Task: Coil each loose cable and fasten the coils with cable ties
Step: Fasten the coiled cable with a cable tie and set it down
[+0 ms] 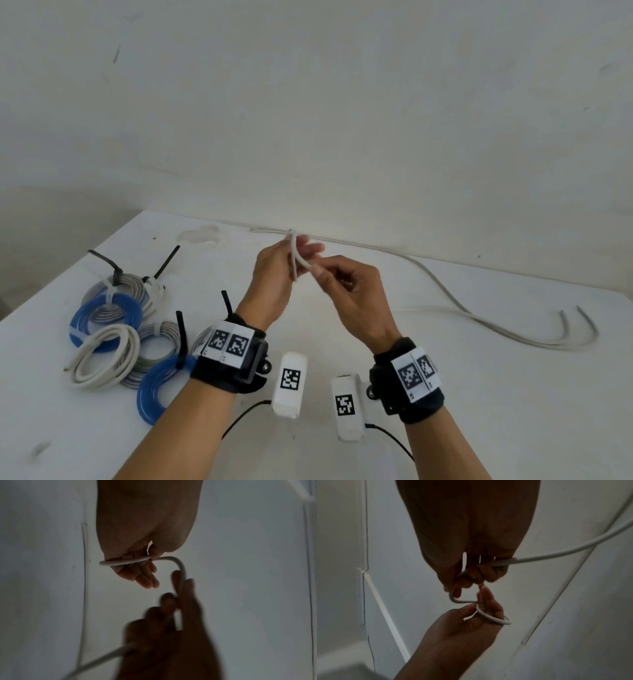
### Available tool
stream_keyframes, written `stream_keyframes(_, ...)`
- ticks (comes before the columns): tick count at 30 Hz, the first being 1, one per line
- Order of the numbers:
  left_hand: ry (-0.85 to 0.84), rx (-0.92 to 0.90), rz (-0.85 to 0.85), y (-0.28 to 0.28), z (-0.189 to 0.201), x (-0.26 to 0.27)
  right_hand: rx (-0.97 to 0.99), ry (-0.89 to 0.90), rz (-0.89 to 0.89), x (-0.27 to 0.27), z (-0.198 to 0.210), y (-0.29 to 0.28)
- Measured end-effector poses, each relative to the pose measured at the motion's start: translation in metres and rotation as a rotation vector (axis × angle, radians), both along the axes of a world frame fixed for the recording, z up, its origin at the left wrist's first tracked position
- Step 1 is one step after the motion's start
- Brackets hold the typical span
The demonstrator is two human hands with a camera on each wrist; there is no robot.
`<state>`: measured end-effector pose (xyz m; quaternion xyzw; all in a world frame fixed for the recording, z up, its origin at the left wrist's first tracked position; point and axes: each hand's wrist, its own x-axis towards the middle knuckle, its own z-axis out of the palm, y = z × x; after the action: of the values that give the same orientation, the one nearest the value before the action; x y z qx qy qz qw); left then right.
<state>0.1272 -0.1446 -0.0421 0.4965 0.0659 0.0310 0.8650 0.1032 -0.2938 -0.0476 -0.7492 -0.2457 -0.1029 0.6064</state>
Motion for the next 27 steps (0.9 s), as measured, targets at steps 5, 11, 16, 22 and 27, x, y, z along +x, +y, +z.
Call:
stream_keyframes(5, -0.008, -0.599, -0.032, 0.026, 0.020, 0.002, -0.211, 0.113, 0.091, 0.003, -0.012, 0.002)
stream_keyframes(11, -0.199, -0.479, -0.115, 0.051, 0.034, -0.005, -0.400, -0.012, -0.199, 0.016, -0.015, -0.016)
stream_keyframes(16, -0.234, -0.125, -0.387, 0.031, 0.042, -0.016, -0.631, -0.045, -0.499, 0.023, -0.004, -0.037)
stream_keyframes(22, -0.296, 0.565, -0.630, 0.009, 0.046, -0.035, -0.622, 0.056, -0.770, 0.015, 0.024, -0.058)
stream_keyframes(27, -0.254, 0.902, -0.390, -0.005, 0.037, -0.034, -0.392, -0.102, -0.717, 0.002, 0.037, -0.042)
